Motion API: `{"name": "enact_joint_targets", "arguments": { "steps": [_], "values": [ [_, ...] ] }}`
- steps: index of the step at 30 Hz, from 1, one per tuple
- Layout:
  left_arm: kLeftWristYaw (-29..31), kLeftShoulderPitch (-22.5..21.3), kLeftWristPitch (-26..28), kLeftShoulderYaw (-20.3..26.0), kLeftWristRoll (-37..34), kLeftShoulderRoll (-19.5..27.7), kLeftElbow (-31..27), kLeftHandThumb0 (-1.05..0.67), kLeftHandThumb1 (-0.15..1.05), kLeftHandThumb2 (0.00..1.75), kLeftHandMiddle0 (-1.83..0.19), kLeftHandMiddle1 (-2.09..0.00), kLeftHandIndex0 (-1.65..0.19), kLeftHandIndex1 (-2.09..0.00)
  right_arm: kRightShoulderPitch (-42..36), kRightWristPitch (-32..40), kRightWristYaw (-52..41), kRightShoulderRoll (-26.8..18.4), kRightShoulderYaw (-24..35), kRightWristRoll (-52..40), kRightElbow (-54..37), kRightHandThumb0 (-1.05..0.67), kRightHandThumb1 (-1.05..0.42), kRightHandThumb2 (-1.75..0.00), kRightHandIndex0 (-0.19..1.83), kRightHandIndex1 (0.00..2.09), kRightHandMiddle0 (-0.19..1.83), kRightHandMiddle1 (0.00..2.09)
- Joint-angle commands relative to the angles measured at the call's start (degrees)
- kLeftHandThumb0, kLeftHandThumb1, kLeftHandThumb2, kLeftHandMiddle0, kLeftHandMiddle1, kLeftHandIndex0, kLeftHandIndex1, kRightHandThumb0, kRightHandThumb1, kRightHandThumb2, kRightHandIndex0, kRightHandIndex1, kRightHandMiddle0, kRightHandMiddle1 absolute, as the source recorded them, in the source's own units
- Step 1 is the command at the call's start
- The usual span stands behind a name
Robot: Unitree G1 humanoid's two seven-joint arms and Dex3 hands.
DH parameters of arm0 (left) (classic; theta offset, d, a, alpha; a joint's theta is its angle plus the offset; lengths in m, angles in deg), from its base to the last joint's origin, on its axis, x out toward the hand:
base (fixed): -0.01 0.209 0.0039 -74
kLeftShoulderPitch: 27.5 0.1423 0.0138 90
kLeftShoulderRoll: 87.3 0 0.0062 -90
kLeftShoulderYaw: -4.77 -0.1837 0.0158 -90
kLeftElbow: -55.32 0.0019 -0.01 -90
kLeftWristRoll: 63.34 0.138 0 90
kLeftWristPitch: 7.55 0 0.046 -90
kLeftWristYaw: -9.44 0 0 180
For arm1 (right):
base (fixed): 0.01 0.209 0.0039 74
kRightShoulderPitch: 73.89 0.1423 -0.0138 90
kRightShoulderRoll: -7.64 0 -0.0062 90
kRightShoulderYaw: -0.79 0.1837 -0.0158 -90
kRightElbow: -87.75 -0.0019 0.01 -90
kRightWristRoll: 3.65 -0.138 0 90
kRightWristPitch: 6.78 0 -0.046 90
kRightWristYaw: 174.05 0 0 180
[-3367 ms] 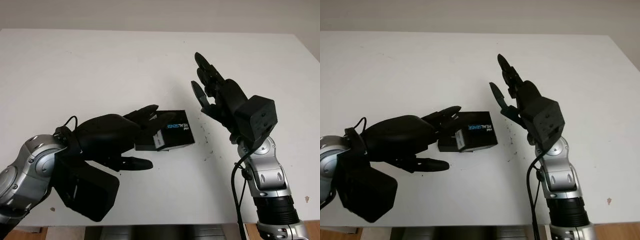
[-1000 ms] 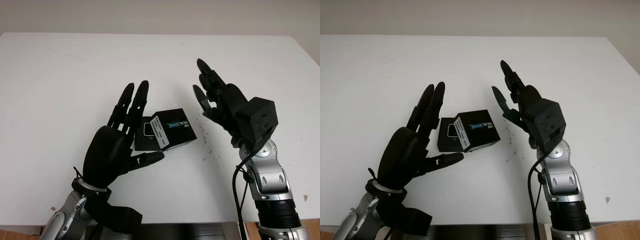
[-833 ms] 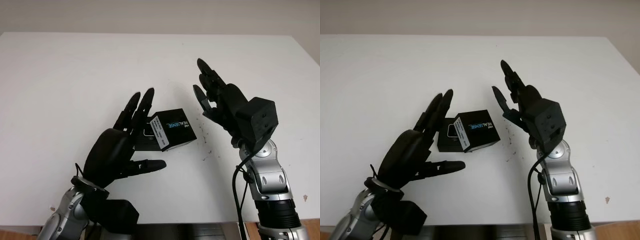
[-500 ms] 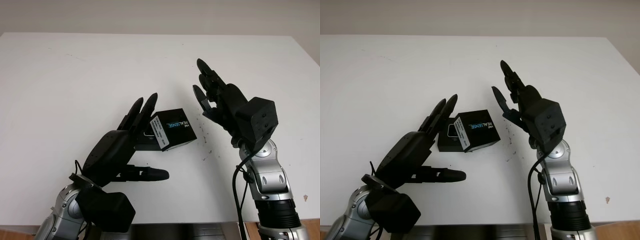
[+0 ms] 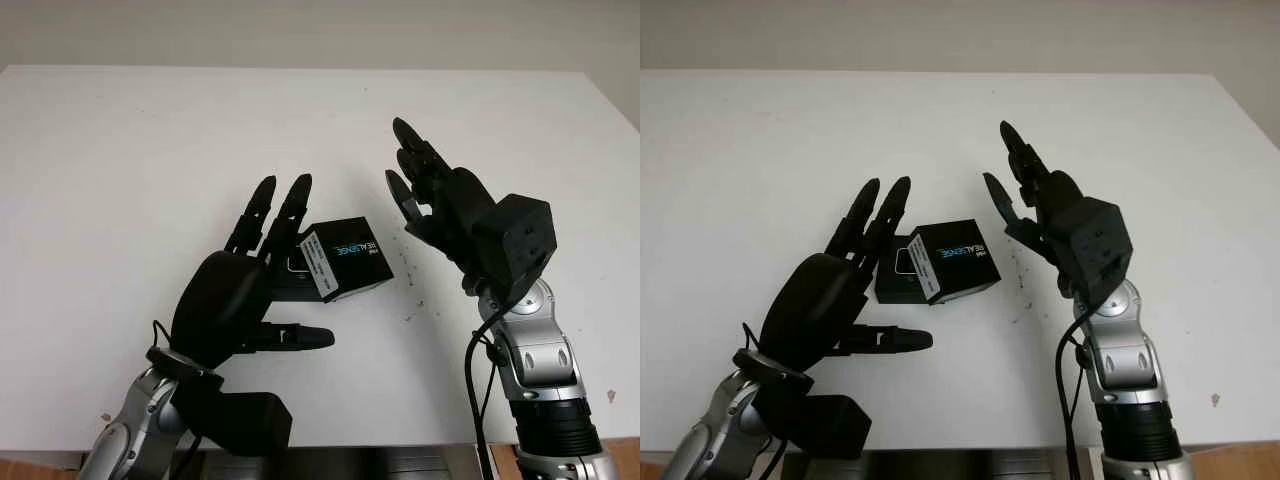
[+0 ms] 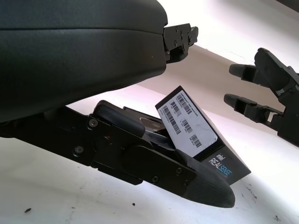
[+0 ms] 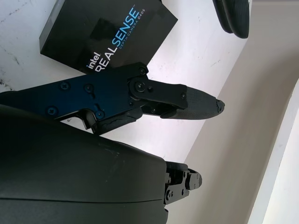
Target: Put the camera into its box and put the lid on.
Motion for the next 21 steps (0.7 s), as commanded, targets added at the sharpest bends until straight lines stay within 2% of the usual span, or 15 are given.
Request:
{"name": "enact_joint_targets", "arguments": {
  "steps": [1, 21],
  "values": [
    [-0.94, -1.04, -0.33, -0.73, 0.26, -0.55, 0.65, -0.92, 0.99, 0.05, 0.19, 0.00, 0.19, 0.00, 0.17, 0.05, 0.04, -0.16, -0.03, -0.10, -0.39, -0.64, -1.05, -0.56, 0.02, 0.05, 0.02, 0.05],
    [1.24, -3.96, -0.60, -2.58, -2.27, -0.77, 1.91, -0.95, 0.98, 0.05, 0.19, 0.00, 0.19, 0.00, -0.02, -0.16, 0.16, 0.27, 0.01, -0.36, -0.49, -0.65, -1.05, -0.56, 0.01, 0.05, 0.02, 0.05]
  ]
}}
